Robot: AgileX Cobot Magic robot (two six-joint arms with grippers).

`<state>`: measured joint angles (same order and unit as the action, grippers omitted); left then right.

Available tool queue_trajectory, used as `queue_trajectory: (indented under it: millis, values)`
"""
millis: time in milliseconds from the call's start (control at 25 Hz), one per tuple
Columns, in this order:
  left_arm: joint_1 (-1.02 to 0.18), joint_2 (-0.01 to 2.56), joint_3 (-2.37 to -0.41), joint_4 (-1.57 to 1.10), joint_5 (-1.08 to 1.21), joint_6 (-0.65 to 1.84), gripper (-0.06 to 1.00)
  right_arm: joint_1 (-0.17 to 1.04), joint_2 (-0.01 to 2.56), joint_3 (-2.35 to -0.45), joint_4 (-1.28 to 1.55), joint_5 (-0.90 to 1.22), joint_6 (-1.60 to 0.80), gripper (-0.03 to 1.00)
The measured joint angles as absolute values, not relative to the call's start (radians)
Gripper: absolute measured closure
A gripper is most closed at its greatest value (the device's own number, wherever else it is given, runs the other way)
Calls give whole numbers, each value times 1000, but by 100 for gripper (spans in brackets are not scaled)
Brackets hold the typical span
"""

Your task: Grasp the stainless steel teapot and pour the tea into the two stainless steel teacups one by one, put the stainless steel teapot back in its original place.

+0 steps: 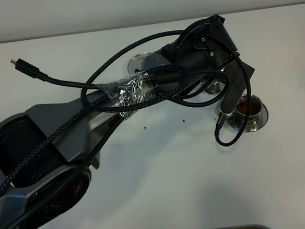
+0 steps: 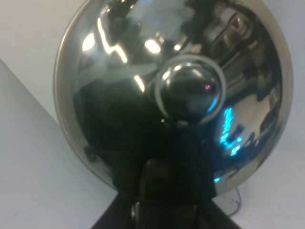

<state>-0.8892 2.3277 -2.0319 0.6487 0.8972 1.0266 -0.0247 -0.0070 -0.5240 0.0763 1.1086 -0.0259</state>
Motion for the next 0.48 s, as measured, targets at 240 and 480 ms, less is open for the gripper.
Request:
queue_trajectory:
  millis: [240, 480]
  values:
    - [-889, 2328, -2032, 649, 897, 1029, 69, -25, -7, -524, 76, 1109, -26, 58]
    - [-889, 2328, -2032, 649, 913, 988, 69, -25, -7, -524, 76, 1109, -26, 58]
